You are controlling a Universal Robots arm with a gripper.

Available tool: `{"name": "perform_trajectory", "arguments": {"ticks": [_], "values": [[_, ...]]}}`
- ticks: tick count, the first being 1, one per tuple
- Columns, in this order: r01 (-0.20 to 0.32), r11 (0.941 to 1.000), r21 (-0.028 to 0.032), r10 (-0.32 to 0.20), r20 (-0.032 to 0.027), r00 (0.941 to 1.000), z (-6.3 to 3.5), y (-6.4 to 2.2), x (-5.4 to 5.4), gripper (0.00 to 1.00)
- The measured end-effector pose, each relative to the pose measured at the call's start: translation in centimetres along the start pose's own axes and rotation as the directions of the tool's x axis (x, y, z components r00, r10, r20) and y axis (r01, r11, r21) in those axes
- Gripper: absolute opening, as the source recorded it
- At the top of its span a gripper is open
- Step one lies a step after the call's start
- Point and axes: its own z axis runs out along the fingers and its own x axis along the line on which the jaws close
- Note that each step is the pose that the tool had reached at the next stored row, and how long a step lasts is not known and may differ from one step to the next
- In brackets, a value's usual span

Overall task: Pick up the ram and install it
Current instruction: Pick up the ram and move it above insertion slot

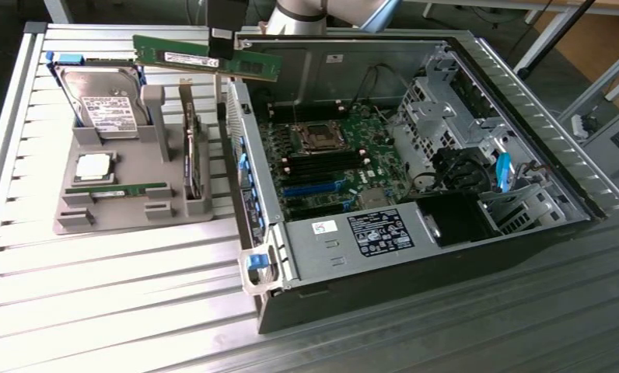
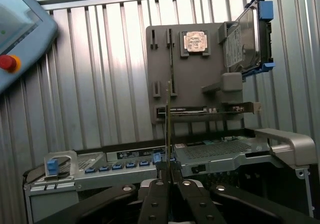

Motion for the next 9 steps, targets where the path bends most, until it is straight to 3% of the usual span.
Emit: {"name": "perform_trajectory", "arguments": {"ticks": [9], "values": [[0.0,0.9999,-0.0109,0.0,-0.0014,1.0,0.05,-1.13,-0.14,0.11]]}}
